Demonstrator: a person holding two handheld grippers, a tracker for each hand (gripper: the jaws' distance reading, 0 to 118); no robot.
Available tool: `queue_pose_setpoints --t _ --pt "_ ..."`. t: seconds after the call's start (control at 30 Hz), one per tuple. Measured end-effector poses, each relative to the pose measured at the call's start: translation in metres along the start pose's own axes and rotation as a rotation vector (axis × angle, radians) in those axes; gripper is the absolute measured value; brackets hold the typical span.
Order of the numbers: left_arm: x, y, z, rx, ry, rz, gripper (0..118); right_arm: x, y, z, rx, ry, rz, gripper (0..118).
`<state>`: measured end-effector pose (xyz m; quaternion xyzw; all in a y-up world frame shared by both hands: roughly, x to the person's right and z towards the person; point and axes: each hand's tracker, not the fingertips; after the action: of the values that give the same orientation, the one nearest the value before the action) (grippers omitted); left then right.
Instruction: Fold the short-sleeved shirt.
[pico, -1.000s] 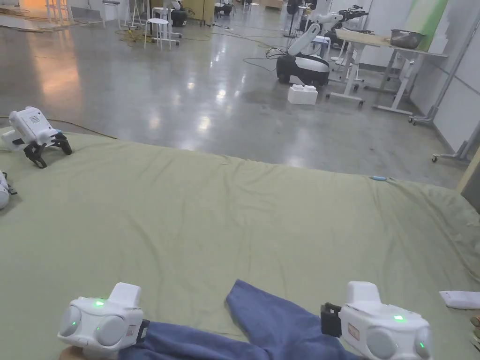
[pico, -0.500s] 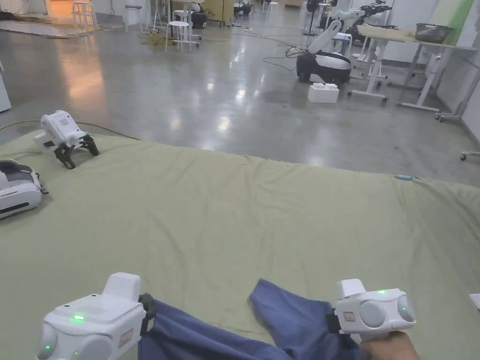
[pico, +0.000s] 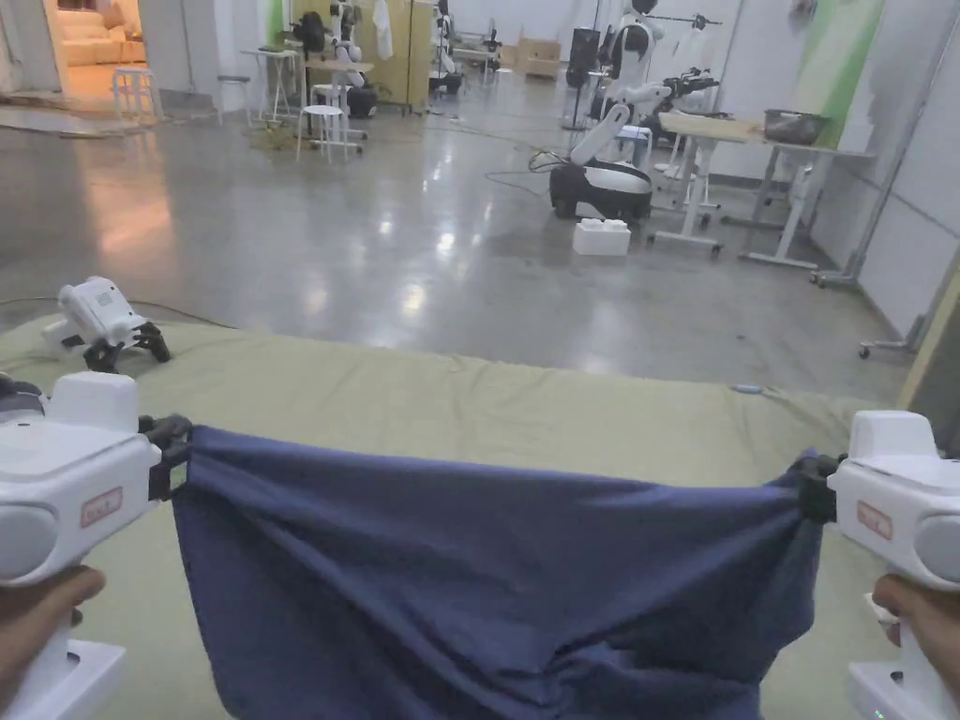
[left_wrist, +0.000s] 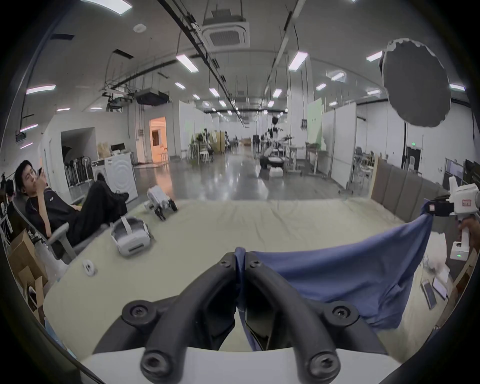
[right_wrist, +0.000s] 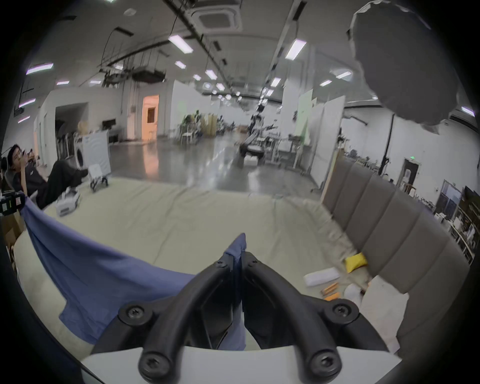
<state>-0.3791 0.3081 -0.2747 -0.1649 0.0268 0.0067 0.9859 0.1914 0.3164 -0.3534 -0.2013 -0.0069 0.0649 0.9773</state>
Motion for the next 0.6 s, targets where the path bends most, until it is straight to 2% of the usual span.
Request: queue_pose_setpoints --t 0.07,0.13,0.2,0.3,0.47,0.6 --pt "-0.005 0.028 0.003 0.042 -0.009 0.004 0 0.012 0.025 0.015 0.059 0.007 -0.019 3" --pt "-0.002 0.056 0.004 0.072 -0.017 -0.001 0 0.010 0.052 0.031 0.109 0.012 0.001 3" --pt "0.004 0.086 0.000 0.099 -0.019 -0.042 0 0.011 0.081 0.039 0.151 -0.019 0.030 3" --pt "0.010 0.133 -0.006 0.131 -0.003 -0.073 0 0.012 0.123 0.045 0.193 -0.030 0.018 3" --pt "0.005 0.202 -0.023 0.161 0.007 -0.080 0 0.016 0.192 0.053 0.262 -0.068 0.042 3" --pt "0.005 0.240 -0.031 0.173 0.018 -0.102 0 0.021 0.236 0.055 0.300 -0.086 0.032 3"
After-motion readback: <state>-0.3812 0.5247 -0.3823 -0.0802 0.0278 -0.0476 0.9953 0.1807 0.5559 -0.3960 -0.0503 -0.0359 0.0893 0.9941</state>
